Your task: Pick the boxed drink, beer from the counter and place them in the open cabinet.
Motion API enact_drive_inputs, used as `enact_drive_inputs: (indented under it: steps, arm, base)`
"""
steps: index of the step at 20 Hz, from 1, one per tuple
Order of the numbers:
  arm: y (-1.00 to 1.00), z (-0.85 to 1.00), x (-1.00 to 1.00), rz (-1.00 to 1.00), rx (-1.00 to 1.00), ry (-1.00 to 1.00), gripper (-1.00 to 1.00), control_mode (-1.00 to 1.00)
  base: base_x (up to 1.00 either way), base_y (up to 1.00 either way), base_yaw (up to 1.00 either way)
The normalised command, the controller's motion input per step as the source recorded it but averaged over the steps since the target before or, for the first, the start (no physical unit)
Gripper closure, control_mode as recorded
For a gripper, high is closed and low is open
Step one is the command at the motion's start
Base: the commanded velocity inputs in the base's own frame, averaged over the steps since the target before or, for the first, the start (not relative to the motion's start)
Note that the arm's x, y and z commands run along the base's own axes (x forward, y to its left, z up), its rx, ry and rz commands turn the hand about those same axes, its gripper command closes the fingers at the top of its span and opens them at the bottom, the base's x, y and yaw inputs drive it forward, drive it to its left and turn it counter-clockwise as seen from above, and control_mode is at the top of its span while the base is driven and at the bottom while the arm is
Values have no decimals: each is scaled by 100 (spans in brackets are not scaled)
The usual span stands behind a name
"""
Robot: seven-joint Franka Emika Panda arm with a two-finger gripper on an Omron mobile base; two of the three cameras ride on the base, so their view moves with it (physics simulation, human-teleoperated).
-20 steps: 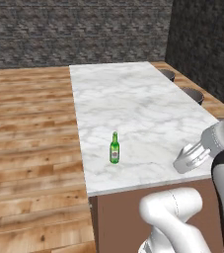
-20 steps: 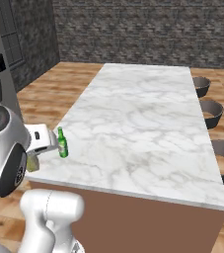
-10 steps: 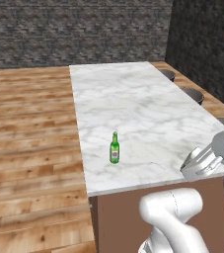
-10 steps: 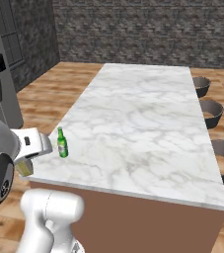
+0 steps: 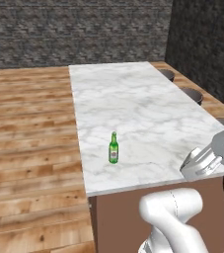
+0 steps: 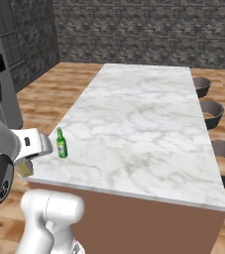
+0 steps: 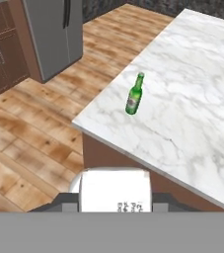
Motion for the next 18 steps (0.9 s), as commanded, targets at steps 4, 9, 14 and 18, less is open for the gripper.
enact_drive_inputs:
  steps: [4, 9, 14, 18]
  arm:
    - [0, 0, 0, 0, 0, 0, 100, 100]
    - [0, 0, 0, 0, 0, 0, 100, 100]
    - [0, 0, 0, 0, 0, 0, 100, 100]
    - [0, 0, 0, 0, 0, 0, 100, 100]
  base:
    - [-32, -26, 2]
    - [-45, -30, 18]
    - [-55, -25, 27]
    - [-41, -5, 33]
